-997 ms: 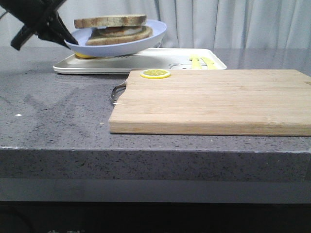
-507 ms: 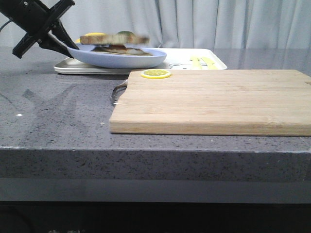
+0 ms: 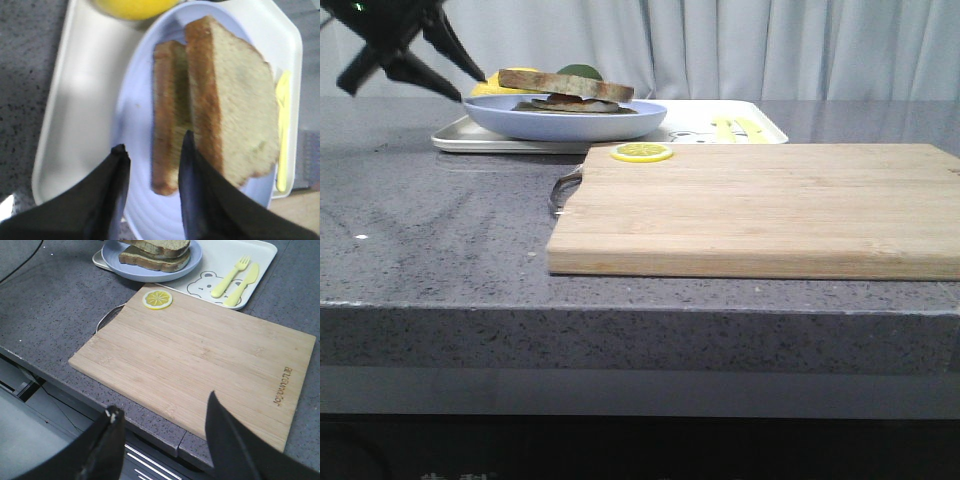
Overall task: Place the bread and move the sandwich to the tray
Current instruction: 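Lower the plate onto the white tray and release with left gripper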
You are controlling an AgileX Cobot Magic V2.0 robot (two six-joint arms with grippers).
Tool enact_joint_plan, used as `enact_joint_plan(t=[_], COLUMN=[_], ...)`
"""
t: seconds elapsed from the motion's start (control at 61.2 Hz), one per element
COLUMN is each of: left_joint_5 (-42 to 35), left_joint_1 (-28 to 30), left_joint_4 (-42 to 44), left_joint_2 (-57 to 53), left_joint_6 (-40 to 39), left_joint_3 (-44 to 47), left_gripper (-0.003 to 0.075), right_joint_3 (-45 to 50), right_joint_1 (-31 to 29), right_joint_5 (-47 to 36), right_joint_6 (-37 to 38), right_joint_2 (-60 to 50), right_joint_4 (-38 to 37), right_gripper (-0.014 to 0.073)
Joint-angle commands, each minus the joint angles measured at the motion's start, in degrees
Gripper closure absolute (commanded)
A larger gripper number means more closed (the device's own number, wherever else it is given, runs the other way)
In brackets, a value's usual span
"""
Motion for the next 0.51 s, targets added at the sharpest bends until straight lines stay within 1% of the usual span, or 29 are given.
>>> enact_joint_plan(t=[0.0, 0.114, 0.196, 0.36, 0.49], left_joint_5=[0.36, 2.45, 1.14, -7.50, -14.75], left_joint_1=[-0.39, -1.68, -3.51, -7.70, -12.48], left_joint_4=[-0.59, 6.38, 11.21, 16.39, 23.71], left_joint_2=[-7.36, -11.81, -15.78, -27.00, -36.61], left_joint_6=[1.72, 1.72, 1.72, 2.35, 2.82], left_joint_3=[-2.06, -1.81, 1.02, 12.37, 24.56], left_gripper=[0.0483, 0.0482, 0.0482, 0.0482, 0.0483], right_joint_3=[-1.32, -1.32, -1.32, -1.32, -1.32], right_joint_1=[-0.14, -0.14, -0.14, -0.14, -0.14], right_joint_5=[-4.36, -4.36, -4.36, -4.36, -4.36], right_joint_6=[0.09, 0.09, 0.09, 0.09, 0.09], right_joint_2=[0.22, 0.22, 0.22, 0.22, 0.22], right_joint_4=[-0.10, -0.10, -0.10, -0.10, -0.10], right_gripper=[0.0202, 0.0202, 0.0202, 0.0202, 0.0202])
